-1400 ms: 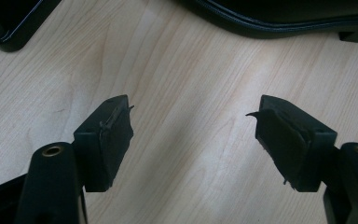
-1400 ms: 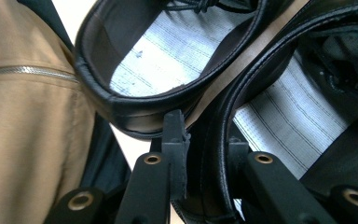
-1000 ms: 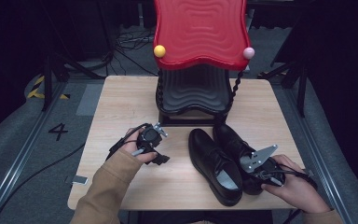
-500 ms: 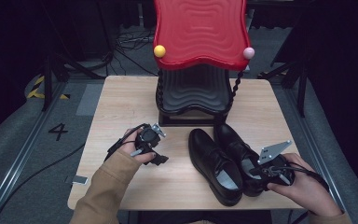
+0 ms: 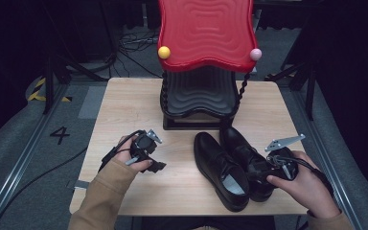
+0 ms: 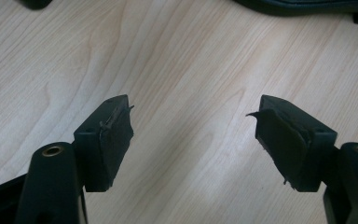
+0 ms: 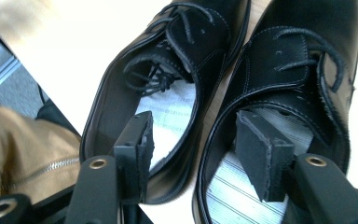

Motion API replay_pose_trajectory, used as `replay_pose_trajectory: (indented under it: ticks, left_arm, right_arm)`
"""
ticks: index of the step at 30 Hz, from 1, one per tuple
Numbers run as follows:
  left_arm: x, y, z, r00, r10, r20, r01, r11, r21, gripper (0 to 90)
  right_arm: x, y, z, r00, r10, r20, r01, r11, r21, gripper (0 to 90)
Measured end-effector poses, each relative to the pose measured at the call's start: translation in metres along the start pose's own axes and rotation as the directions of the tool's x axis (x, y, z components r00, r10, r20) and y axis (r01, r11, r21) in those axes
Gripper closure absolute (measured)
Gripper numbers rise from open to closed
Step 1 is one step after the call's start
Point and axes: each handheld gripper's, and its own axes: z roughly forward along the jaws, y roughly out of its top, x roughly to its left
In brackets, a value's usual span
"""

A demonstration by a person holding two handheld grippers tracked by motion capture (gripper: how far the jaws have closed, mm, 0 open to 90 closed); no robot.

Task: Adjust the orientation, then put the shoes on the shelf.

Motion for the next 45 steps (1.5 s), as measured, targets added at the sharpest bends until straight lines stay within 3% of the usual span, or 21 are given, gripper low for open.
replay_pose_trajectory:
  ticks: [2, 4, 6, 11, 15, 21, 24, 30, 34, 40, 45]
  left_arm:
    - [0.000, -0.002, -0.001, 1.0000, -0.005, 0.000, 0.005, 1.0000, 0.001, 27.9]
    - [0.001, -0.006, -0.002, 0.9999, -0.012, -0.006, 0.012, 0.9999, 0.000, 27.8]
    - [0.001, -0.008, -0.003, 0.9997, -0.017, -0.016, 0.017, 0.9998, -0.003, 27.8]
    - [0.002, -0.013, -0.005, 0.9994, -0.033, -0.013, 0.033, 0.9994, -0.005, 27.8]
    - [0.002, -0.015, -0.006, 0.9991, -0.039, -0.016, 0.039, 0.9992, -0.005, 27.8]
    - [0.002, -0.019, -0.008, 0.9987, -0.043, -0.026, 0.043, 0.9991, -0.005, 27.8]
    - [0.002, -0.021, -0.009, 0.9985, -0.048, -0.025, 0.048, 0.9988, -0.005, 27.8]
    - [0.003, -0.024, -0.009, 0.9978, -0.060, -0.029, 0.060, 0.9982, -0.003, 27.8]
    - [0.003, -0.024, -0.009, 0.9980, -0.058, -0.027, 0.058, 0.9983, 0.000, 27.7]
    - [0.002, -0.023, -0.009, 0.9981, -0.056, -0.024, 0.056, 0.9984, -0.001, 27.7]
    - [0.003, -0.024, -0.008, 0.9980, -0.059, -0.025, 0.059, 0.9983, 0.003, 27.7]
  right_arm:
    - [0.000, 0.001, 0.002, 0.9998, 0.021, 0.001, -0.021, 1.000, 0.005, 46.9]
    - [-0.001, 0.002, 0.011, 0.9951, 0.094, -0.028, -0.093, 0.994, 0.050, 45.6]
    - [-0.003, 0.002, 0.018, 0.9910, 0.132, -0.024, -0.130, 0.989, 0.069, 45.6]
    - [-0.006, 0.005, 0.032, 0.9882, 0.151, 0.022, -0.153, 0.983, 0.100, 45.7]
    - [-0.004, 0.006, 0.041, 0.9879, 0.149, 0.043, -0.153, 0.982, 0.113, 45.8]
    - [-0.001, 0.009, 0.059, 0.9787, 0.170, 0.116, -0.183, 0.977, 0.113, 48.6]
    - [0.001, 0.010, 0.067, 0.9767, 0.159, 0.145, -0.178, 0.974, 0.137, 50.7]
    - [0.001, 0.013, 0.074, 0.9684, 0.134, 0.210, -0.165, 0.977, 0.135, 56.9]
    - [0.002, 0.015, 0.077, 0.9699, 0.110, 0.217, -0.142, 0.980, 0.139, 57.8]
    - [0.001, 0.018, 0.077, 0.9759, 0.088, 0.200, -0.119, 0.982, 0.149, 68.9]
    - [0.002, 0.019, 0.077, 0.9747, 0.094, 0.203, -0.125, 0.982, 0.145, 75.3]
